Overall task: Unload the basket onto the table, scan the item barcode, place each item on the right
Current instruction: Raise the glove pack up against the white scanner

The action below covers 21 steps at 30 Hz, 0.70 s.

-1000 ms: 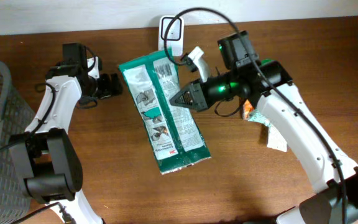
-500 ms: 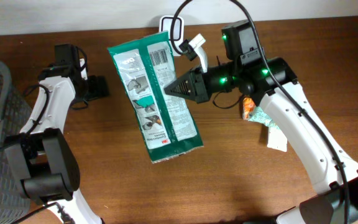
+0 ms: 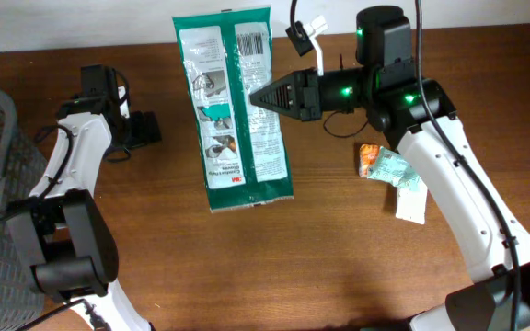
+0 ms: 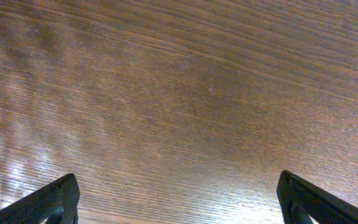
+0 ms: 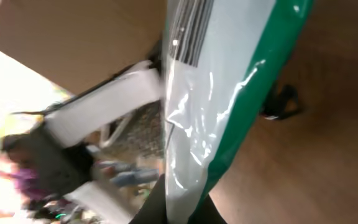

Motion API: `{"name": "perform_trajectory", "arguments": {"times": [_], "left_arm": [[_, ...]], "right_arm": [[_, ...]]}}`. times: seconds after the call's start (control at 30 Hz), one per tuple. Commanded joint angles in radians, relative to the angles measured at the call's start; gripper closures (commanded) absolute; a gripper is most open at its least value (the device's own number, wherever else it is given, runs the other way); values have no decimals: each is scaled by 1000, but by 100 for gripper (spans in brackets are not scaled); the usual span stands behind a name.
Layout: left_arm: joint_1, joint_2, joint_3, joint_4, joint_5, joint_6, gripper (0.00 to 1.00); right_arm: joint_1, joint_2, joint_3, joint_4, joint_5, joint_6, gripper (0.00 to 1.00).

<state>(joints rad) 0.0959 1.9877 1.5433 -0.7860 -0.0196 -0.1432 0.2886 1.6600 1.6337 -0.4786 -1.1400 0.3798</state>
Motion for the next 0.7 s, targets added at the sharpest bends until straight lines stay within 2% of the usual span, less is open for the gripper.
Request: {"name": "perform_trajectory", "arguments": {"times": [0.0,0.13,0.23,0.3,0.37,0.47,0.6,0.67], "left_arm": [[2,-28,14,-1,-11,2,1],[2,-28,14,-1,-11,2,1],[2,-28,14,-1,-11,2,1],[2,-28,14,-1,-11,2,1],[2,-28,14,-1,-11,2,1],[2,-28,14,-1,-11,2,1],[2,-28,14,-1,-11,2,1],[2,-28,14,-1,-11,2,1]], "right_arm": [[37,15,21,-75,473,-237,96],[166,78,21,-61,1172,-363,96],[218,173,21,67,1582,-499,96],[243,265,21,221,1798,-668,96],[255,356,21,396,1943,-851,96],[272,526,21,767,2120,-1247,96],[279,700,22,1098,2145,-1532,96],[279,757,22,1154,2124,-1582,96]]}}
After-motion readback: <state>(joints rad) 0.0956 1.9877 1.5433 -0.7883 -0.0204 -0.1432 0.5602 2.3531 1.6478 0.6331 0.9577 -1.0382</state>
